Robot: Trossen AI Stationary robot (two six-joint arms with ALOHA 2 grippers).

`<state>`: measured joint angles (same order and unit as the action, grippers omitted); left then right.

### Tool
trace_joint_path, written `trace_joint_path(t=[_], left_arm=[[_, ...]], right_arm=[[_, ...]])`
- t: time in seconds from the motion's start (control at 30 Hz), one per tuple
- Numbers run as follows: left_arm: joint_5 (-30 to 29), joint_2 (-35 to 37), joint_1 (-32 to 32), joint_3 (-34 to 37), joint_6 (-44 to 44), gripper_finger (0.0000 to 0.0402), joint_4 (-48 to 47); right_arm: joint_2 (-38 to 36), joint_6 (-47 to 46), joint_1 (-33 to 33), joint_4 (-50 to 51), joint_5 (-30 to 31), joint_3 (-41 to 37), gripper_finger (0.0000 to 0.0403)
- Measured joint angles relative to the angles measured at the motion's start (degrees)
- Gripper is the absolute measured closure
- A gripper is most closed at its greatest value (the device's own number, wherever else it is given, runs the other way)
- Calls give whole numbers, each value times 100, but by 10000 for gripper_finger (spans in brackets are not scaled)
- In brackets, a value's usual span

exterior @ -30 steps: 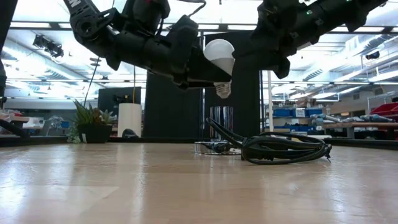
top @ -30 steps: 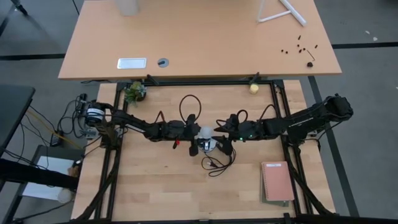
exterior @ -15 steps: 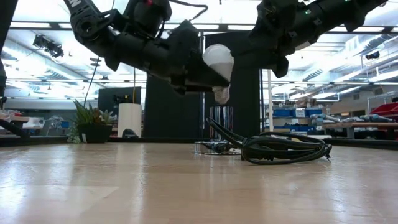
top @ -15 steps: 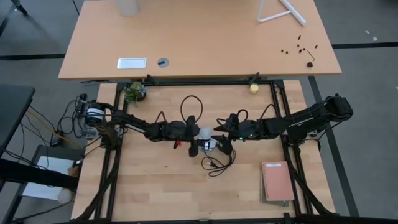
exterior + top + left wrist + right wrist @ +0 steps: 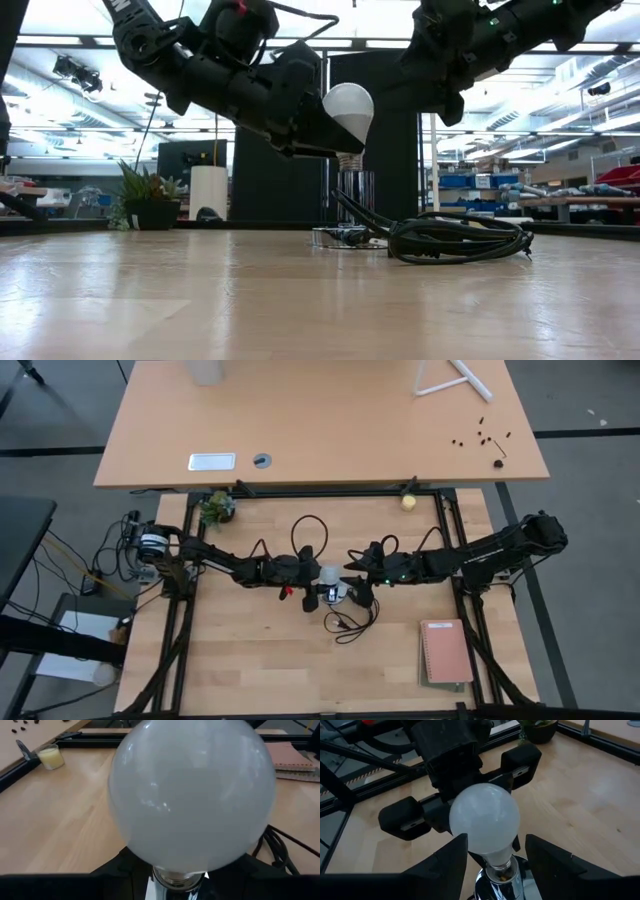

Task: Screw lightbulb
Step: Insert the light bulb into the lamp

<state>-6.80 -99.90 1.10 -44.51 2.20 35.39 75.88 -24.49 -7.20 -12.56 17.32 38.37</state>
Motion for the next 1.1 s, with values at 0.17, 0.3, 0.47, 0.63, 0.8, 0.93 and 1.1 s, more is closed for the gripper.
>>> trace_joint_path(t=[0.17, 0.3, 0.47, 0.63, 0.8, 0.93, 1.1], left_arm=[[160, -55, -91, 0, 132, 231, 65], [321, -138, -102, -29, 223, 231, 122], [343, -191, -102, -42, 251, 231, 110], [450, -289, -100, -44, 109, 231, 144], [460, -389, -98, -72, -156, 231, 199], [481, -380, -96, -70, -157, 231, 137], [546, -378, -82, -68, -43, 221, 172]], right_arm=[[0, 68, 27, 7, 81, 0, 194], [0, 196, 147, 278, -74, 0, 194], [-2, -77, 86, 861, -376, 0, 194], [175, -294, -125, 1213, -328, 0, 194], [748, -249, -184, 413, -177, 1, 194], [1085, -130, -137, 67, -156, -3, 194], [1078, -98, -85, 20, -225, 0, 194]])
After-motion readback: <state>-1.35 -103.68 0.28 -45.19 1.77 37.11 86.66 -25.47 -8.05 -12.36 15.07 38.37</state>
